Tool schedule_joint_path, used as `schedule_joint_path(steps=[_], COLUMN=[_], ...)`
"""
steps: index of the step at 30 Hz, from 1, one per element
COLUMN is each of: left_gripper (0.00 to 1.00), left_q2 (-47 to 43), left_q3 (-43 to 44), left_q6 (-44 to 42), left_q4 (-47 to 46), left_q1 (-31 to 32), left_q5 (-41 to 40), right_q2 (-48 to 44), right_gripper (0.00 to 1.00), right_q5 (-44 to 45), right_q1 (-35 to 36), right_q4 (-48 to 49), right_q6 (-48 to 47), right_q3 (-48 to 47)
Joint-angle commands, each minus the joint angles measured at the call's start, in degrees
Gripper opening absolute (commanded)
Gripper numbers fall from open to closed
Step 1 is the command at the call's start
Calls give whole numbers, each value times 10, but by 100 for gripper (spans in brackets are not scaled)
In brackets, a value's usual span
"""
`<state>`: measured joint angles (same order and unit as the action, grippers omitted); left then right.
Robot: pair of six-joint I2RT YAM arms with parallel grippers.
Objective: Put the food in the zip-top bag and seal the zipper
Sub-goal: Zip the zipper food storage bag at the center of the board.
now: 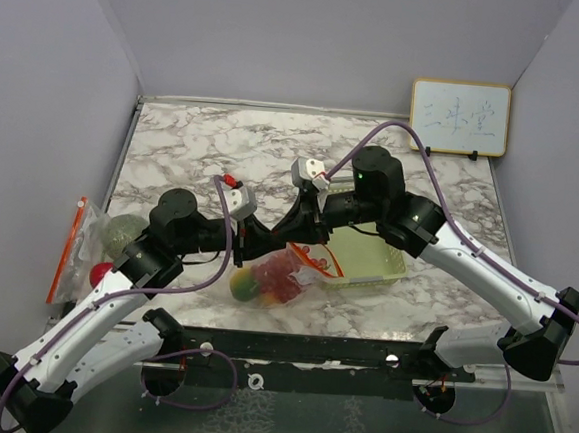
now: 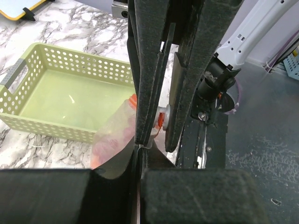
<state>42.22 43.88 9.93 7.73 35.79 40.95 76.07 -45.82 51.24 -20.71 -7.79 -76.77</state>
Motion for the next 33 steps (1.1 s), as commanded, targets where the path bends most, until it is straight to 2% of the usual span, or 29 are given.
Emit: schedule_joint_path(steps=[1, 3, 6, 14, 16, 18, 25, 26, 32, 33], left_gripper=[0, 0, 0, 0, 0, 0, 0, 0, 0, 0], left_q2=[-3, -14, -35, -65, -67, -66, -63, -64, -66, -67], left_q3=[7, 3, -3, -8, -11, -12, -16, -17, -19, -19], left_q6=[3, 9, 11, 10, 9, 10, 11, 11, 11, 11], left_q4=[-34, -36, -37, -14, -14, -15, -20, -20, -23, -23], left_q1=[0, 0, 0, 0, 0, 0, 0, 0, 0, 0], left_q5=[5, -4, -20, -43, -45, -44, -46, -46, -51, -52], right_q2=[-10, -15, -21, -23, -28, -33, -30, -25, 12, 13], right_gripper=[5, 14, 22, 21, 28, 32, 32, 31, 3, 2], right_q5=[5, 36, 76, 78, 74, 57, -9, -14, -36, -34], right_q1=[1, 1, 1, 1, 1, 1, 1, 1, 1, 1], right_q4=[21, 20, 21, 6, 16, 30, 67, 68, 42, 41], right_q6=[-4, -4, -6, -15, -11, -3, 23, 25, 31, 34], right_q3=[2, 9, 24, 33, 36, 36, 19, 16, -2, -2])
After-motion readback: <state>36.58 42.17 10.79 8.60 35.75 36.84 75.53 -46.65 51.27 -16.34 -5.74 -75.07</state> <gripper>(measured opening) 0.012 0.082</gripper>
